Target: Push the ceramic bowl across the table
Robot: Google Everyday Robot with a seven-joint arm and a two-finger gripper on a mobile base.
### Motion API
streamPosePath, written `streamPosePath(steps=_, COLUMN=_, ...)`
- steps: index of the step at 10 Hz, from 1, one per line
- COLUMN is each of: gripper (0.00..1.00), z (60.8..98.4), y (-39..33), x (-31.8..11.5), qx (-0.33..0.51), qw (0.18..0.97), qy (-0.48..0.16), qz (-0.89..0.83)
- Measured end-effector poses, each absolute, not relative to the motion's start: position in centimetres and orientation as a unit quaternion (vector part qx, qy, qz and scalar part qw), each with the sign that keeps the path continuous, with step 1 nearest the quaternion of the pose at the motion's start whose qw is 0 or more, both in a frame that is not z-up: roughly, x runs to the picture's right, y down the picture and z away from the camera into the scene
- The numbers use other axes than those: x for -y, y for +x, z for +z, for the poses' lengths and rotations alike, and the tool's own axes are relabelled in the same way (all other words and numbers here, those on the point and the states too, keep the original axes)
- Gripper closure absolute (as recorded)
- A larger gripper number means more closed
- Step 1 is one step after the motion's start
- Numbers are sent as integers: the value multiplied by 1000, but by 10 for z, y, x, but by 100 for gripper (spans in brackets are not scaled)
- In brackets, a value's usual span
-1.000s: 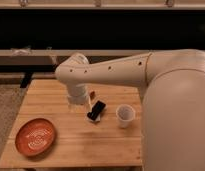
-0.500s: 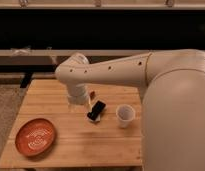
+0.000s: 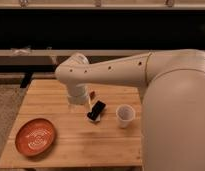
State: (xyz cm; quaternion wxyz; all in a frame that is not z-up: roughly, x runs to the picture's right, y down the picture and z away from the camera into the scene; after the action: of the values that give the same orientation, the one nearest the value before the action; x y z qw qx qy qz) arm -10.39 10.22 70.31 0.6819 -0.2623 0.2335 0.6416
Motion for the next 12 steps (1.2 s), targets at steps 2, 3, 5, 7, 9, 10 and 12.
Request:
streamPosePath(steps=2, gripper=35, z=693, y=-122, x=-101, qx=-214, qw=699, qy=-267, qz=628)
streamPosePath(steps=3, gripper=35, z=687, y=-140, x=-103, qx=-204, qw=709, qy=-272, qz=618)
streamPosePath(steps=5, gripper=35, z=668, y=-193, x=-119, qx=-185, qw=733, qy=-287, qz=588)
streamPosePath(steps=7, gripper=35, z=654, y=-251, x=-139, qx=-171, qw=753, qy=-303, qz=558)
streamPosePath(steps=9, gripper=35, z=654, y=-311, x=-157, qx=-164, qw=773, qy=-319, qz=523)
streamPosePath(steps=10, gripper=35, z=660, y=-335, x=-168, qx=-163, qw=781, qy=-327, qz=507)
streamPosePath(steps=12, gripper=35, z=687, y=-364, x=-189, qx=-163, qw=791, qy=-342, qz=480)
